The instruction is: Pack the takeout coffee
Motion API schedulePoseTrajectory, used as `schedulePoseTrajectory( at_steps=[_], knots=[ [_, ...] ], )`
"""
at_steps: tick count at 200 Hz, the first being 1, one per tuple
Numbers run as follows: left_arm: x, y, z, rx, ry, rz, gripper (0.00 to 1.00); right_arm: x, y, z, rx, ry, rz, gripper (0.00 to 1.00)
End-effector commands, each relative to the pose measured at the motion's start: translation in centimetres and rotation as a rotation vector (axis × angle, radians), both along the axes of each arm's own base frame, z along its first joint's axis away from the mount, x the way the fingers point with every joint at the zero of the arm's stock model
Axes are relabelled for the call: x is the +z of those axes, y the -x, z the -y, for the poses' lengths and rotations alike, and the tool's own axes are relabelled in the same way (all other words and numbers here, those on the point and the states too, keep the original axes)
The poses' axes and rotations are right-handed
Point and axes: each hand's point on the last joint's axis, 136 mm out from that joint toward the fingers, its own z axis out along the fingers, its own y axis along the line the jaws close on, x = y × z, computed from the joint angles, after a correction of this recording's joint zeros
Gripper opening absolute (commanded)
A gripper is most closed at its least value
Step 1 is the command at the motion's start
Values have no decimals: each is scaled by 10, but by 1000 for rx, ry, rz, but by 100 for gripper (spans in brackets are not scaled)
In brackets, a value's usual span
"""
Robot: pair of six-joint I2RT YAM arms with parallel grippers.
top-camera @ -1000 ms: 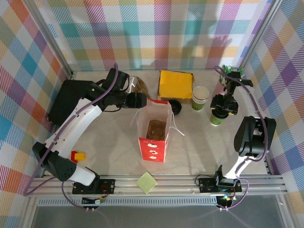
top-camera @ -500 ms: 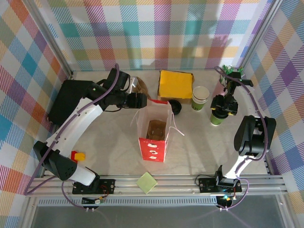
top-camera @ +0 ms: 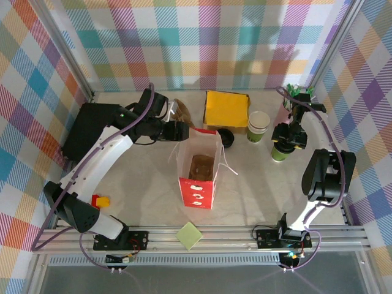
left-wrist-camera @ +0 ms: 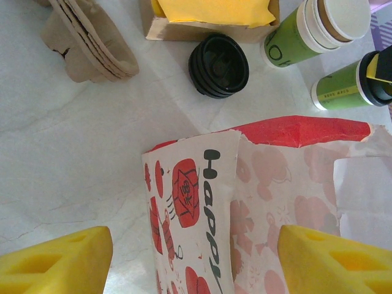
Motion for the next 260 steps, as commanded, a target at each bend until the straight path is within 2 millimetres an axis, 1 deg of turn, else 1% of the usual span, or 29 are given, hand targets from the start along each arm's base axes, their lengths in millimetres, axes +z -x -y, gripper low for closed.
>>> schedulePoseTrajectory(
  at_steps=[1, 22, 40, 54, 67, 86, 113, 140, 153, 165, 199, 229, 260],
  knots=[
    [-8, 2, -3, 8, -9, -41, 71, -31, 18, -5, 11, -38, -107, 77],
    [-7, 1, -2, 4, -5, -40, 71, -28, 15, -5, 18, -41, -95, 73],
    [-4, 0, -1, 2, -5, -37, 71, -21, 12, -6, 21, -48, -89, 69],
    [-1, -1, -1, 5, -4, -30, 71, -8, 11, -8, 24, -54, -75, 67],
    [1, -2, -1, 8, -4, -22, 71, 10, 9, -10, 24, -61, -46, 67],
    [4, -3, -2, 15, 2, -13, 71, 35, 13, -13, 17, -64, -19, 66],
    [9, -5, -1, 25, 16, 3, 71, 68, 31, -27, 17, -94, 5, 65],
    [13, -5, -2, 30, 22, 16, 71, 95, 56, -45, 36, -100, -2, 65],
    [14, -4, -4, 34, 16, 19, 71, 114, 67, -52, 38, -98, 7, 65],
    [15, -4, -6, 41, 7, 19, 71, 129, 75, -62, 32, -110, 16, 66],
    [16, 1, -12, 41, -7, 36, 71, 163, 96, -104, 63, -150, 2, 65],
    [16, 6, -13, 31, 0, 40, 71, 198, 99, -139, 107, -186, 58, 64],
    [13, 11, -16, 31, 0, 34, 71, 226, 98, -181, 169, -253, 124, 64]
  ],
)
